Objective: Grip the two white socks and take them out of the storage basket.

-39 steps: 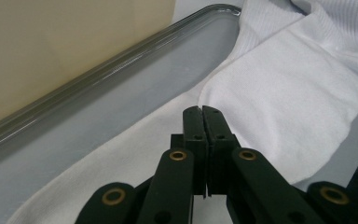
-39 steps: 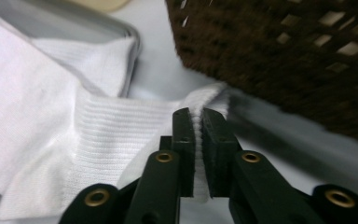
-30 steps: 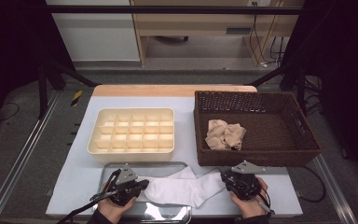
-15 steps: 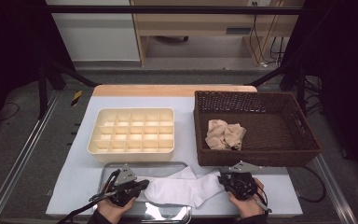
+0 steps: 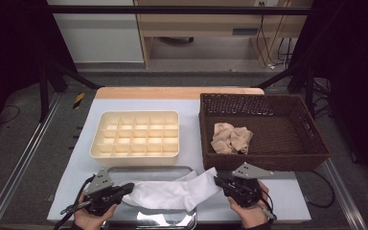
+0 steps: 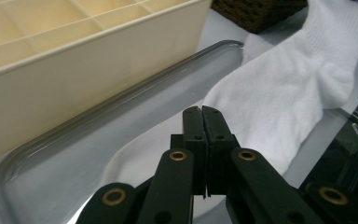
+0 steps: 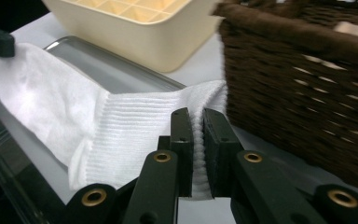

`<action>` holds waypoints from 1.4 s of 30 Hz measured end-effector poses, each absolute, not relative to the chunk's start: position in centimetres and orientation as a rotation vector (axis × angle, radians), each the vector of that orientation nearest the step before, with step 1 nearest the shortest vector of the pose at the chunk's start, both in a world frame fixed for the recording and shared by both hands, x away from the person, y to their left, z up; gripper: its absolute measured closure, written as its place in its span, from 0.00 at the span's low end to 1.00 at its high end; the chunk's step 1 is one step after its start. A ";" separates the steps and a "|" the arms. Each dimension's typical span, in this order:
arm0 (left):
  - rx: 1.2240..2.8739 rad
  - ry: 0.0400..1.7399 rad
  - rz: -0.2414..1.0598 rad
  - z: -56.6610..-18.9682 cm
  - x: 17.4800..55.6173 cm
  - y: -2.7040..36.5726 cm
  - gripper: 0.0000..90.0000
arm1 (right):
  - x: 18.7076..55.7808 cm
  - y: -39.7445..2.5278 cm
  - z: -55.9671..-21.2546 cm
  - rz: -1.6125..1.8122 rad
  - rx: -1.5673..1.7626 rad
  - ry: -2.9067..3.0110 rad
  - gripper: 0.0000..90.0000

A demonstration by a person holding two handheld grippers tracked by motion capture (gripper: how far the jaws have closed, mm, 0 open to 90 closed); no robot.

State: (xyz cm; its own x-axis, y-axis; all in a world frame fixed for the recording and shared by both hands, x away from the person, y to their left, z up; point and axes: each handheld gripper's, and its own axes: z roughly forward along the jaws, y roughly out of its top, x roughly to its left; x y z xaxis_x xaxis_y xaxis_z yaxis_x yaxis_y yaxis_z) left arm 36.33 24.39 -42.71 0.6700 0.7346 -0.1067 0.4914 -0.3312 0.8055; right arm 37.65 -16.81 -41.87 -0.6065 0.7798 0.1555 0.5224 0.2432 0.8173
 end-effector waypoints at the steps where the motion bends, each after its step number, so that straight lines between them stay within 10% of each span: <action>1: 1.998 0.959 0.349 -42.8 36.3 24.8 0.99 | 37.8 -16.3 -41.9 1.300 1.207 2.248 0.92; 42: 2.017 1.104 0.420 -45.5 38.3 27.1 0.91 | 41.1 -11.9 -46.5 1.128 1.212 2.328 0.85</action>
State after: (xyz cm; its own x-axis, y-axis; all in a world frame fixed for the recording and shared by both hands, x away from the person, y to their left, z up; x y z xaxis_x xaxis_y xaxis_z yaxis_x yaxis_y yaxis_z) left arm 38.26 27.11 -45.50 0.5674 0.8198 -0.0775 0.5608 -0.3158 0.7653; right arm 41.14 -11.94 -46.55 -0.6071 0.7884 0.0993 0.5665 0.3418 0.7498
